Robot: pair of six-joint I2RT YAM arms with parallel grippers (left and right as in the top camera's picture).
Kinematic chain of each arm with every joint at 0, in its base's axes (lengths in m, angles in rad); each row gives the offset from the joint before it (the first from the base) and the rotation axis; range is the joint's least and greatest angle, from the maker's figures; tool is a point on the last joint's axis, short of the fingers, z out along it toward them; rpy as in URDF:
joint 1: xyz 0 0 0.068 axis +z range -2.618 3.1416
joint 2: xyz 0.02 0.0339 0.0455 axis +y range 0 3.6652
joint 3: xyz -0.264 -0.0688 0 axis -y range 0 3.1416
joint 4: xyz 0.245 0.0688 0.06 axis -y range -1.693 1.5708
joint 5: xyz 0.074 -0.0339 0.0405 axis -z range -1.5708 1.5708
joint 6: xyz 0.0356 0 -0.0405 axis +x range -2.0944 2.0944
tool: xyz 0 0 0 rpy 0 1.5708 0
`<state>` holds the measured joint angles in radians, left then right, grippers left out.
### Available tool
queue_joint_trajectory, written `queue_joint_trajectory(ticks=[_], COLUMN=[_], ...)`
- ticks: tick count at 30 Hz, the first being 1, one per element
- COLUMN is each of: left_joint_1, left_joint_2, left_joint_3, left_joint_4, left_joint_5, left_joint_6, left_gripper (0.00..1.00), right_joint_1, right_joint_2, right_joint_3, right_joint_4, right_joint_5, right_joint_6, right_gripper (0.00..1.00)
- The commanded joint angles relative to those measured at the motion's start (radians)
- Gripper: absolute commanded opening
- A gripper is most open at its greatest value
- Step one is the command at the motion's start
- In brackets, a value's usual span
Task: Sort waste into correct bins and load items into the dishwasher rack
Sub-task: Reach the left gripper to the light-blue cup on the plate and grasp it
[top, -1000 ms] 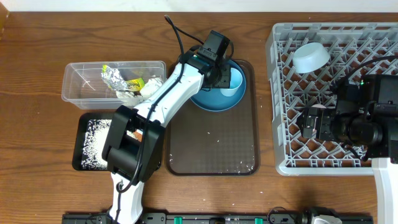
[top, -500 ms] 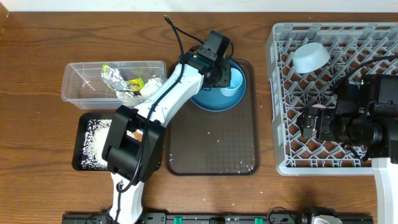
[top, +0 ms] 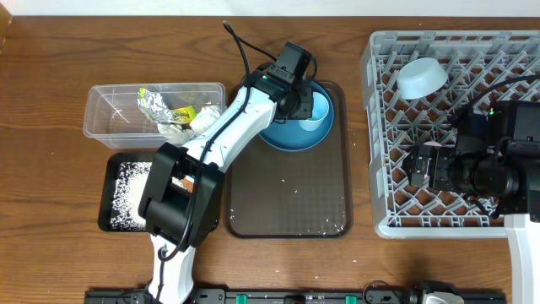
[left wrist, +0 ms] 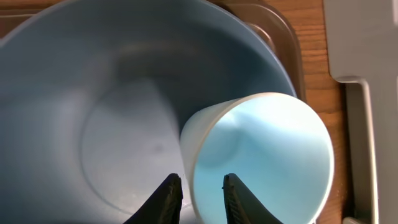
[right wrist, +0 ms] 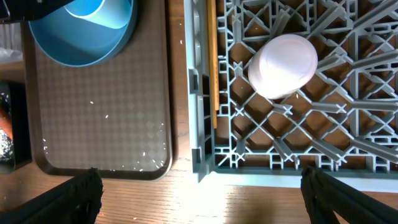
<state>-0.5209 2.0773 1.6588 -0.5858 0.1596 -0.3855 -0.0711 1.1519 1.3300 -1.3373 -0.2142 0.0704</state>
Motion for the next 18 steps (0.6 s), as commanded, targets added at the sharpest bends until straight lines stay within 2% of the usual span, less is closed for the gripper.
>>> queue_joint_trajectory(ticks=[1, 10, 11, 14, 18], left_joint_1=[-0.004, -0.023, -0.025, -0.023, -0.016], left_joint_2=[0.022, 0.022, 0.022, 0.021, 0.021], left_joint_3=[-0.023, -0.038, -0.038, -0.037, -0.037], left_joint_4=[-0.003, -0.002, 0.002, 0.02, 0.018], left_joint_5=[-0.045, -0.046, -0.046, -0.045, -0.045], left_joint_6=[0.006, 0.005, 0.006, 0.005, 0.006], left_gripper=[0.26, 0.25, 0.24, 0.1, 0.07], right_joint_1=[-0.015, -0.015, -0.015, -0.015, -0.015], right_joint_2=[-0.002, -0.002, -0.002, -0.002, -0.002], right_joint_3=[-0.005, -0.005, -0.005, -0.005, -0.005], right_joint_4=[0.002, 0.002, 0.002, 0.002, 0.004], right_joint_5=[-0.012, -0.012, -0.012, -0.012, -0.013], right_joint_6=[-0.012, -0.012, -0.012, -0.012, -0.004], right_gripper=[0.99, 0.99, 0.99, 0.99, 0.99])
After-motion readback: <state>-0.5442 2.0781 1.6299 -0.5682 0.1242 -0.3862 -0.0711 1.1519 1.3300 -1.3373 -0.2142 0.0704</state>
